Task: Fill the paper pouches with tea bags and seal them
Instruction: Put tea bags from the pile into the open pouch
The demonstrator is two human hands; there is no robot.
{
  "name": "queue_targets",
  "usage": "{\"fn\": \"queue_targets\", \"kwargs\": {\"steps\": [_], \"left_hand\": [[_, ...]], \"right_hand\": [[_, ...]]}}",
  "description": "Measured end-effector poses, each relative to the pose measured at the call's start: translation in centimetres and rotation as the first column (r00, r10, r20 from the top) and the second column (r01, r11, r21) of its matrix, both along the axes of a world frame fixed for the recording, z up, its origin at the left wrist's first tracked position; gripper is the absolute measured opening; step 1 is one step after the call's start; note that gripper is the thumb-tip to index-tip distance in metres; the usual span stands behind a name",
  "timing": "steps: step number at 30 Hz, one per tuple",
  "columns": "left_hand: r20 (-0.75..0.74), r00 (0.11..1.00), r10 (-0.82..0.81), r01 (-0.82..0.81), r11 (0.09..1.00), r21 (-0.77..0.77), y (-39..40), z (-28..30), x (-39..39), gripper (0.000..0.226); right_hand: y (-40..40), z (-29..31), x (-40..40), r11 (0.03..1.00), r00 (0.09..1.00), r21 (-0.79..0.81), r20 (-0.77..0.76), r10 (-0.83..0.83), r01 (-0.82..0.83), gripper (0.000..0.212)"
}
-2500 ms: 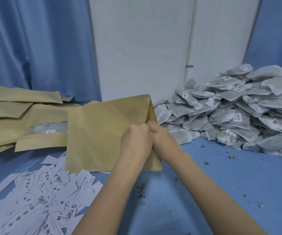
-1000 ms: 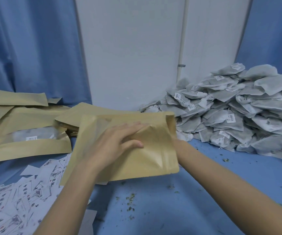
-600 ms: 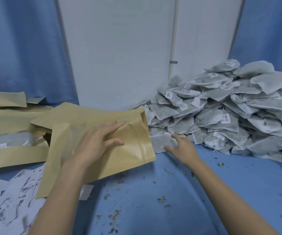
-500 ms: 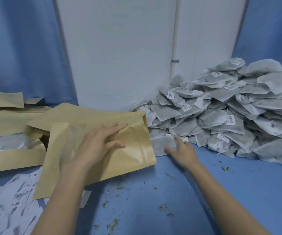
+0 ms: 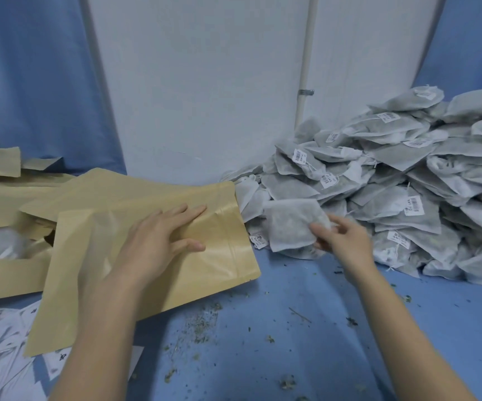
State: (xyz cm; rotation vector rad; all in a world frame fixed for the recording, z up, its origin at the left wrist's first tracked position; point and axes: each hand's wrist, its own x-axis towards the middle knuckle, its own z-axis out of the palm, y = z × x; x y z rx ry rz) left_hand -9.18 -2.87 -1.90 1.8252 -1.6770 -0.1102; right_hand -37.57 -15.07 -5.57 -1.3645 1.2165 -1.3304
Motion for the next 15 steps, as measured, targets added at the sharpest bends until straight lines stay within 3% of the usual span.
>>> {"fn": "queue_targets", "kwargs": {"steps": [2,7,9,12,13,15], "left_hand": [[0.012,1.000,0.014,-0.014,1.000,0.011,0.0,-0.1,0.0,0.067],[0.023,1.000,0.010,-0.010,1.000,-0.019,0.0,0.2,-0.6,0.064],[0.006,1.000,0.000,0.001,0.999,-0.049,0.0,0.3,-1.0,0.064],[-0.005,1.000,-0.003,0.002,0.997,-0.075,0.1,0.4,-0.8,0.065],[-0.011,1.000,0.010,-0.011,0.997,-0.078,0.2,0.5,-0.5,0.065],[-0.025,0.999,0.038,-0.040,0.995,-0.090,0.4,0.4,0.2,0.064]], "right_hand": [[0.7,1.7,-0.1,0.999,0.995,-0.037,0.091,0.036,-0.033,0.030],[3.1,3.9,4.1,0.996,0.999,-0.071,0.001,0.053,-0.052,0.037],[4.0,3.9,6.9,0.978,0.973,-0.037,-0.113,0.201,-0.206,0.038],[3.9,3.9,9.5,0.854,0.800,0.025,-0.338,0.496,-0.519,0.008],[3.3,3.8,9.8,0.850,0.787,0.002,-0.378,0.488,-0.526,0.018],[2.0,3.6,10.1,0.924,0.883,-0.078,-0.335,0.330,-0.375,0.026]]}}
